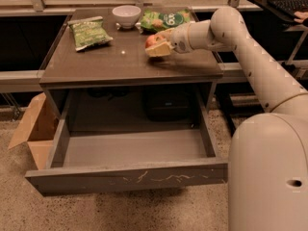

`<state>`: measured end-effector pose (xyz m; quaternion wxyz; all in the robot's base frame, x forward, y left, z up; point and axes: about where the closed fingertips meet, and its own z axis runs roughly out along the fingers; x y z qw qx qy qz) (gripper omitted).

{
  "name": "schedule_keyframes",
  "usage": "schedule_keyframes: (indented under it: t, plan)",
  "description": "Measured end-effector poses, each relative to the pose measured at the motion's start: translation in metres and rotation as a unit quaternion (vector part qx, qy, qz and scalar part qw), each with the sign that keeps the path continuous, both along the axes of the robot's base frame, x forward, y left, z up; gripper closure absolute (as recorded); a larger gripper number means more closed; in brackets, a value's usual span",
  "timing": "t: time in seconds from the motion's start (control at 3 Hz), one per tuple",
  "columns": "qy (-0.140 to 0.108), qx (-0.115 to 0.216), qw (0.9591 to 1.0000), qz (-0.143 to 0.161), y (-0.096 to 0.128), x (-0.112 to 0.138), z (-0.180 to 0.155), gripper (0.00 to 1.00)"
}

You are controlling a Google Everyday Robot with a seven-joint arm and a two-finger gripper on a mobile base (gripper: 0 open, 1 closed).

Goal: Pick apple from top drawer and place on counter

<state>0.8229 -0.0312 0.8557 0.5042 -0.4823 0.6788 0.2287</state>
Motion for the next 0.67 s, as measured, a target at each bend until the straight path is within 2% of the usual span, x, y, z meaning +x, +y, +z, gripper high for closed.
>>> schedule_keyframes:
  t: [0.67]
  plan:
    - [0.001,-0.003,1.0,0.002,0.0001,0.0016,-0.0024,0.12]
